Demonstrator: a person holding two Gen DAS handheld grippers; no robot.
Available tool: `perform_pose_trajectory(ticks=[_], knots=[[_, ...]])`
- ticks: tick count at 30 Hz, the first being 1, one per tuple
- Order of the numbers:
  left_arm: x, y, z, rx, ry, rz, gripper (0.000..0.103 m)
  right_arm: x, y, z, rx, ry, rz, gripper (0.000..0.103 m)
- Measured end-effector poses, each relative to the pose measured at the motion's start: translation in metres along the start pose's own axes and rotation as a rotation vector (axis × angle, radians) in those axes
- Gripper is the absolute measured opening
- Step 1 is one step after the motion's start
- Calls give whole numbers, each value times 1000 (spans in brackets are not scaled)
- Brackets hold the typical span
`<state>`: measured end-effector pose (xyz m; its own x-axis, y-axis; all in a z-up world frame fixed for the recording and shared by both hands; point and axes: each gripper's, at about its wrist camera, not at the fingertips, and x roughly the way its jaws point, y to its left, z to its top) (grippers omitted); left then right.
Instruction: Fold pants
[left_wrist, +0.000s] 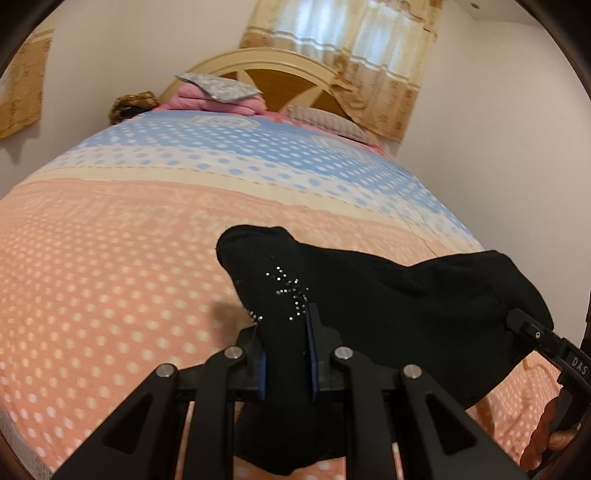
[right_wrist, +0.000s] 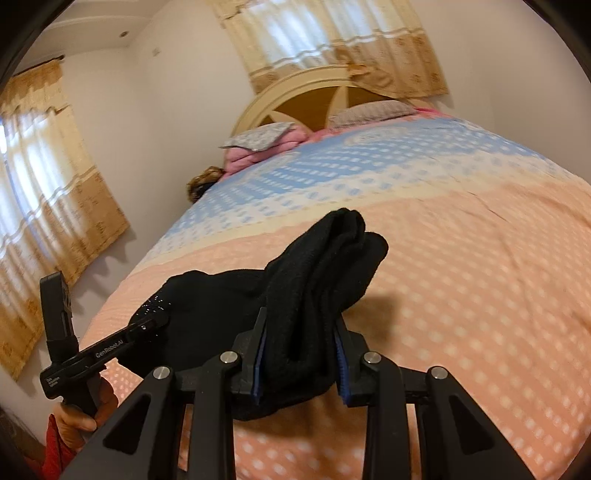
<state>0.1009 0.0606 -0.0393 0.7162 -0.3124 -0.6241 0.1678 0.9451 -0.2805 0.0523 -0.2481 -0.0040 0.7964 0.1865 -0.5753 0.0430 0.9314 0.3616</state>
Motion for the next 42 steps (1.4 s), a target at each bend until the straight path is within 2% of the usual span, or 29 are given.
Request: perform_pose_trajectory(ticks=[12, 24, 30, 35, 38, 42], knots=[[-5, 52, 11, -81, -32, 124, 17, 57, 62, 17, -77, 39, 104, 31], [-14, 98, 26, -143, -76, 212, 17, 102, 112, 34, -125, 64, 183, 31], [-21, 128, 46, -158, -140, 303, 17, 141, 149, 53, -157, 60, 268, 31], [-12, 148, 54, -116, -190, 422, 17, 185, 183, 60, -217, 50, 296, 31], [6, 167, 52, -118, -176, 457, 17, 216, 191, 54, -213, 79, 286, 31], [39, 189, 38, -146, -86, 495, 17, 266, 189, 35, -207, 162, 219, 31]])
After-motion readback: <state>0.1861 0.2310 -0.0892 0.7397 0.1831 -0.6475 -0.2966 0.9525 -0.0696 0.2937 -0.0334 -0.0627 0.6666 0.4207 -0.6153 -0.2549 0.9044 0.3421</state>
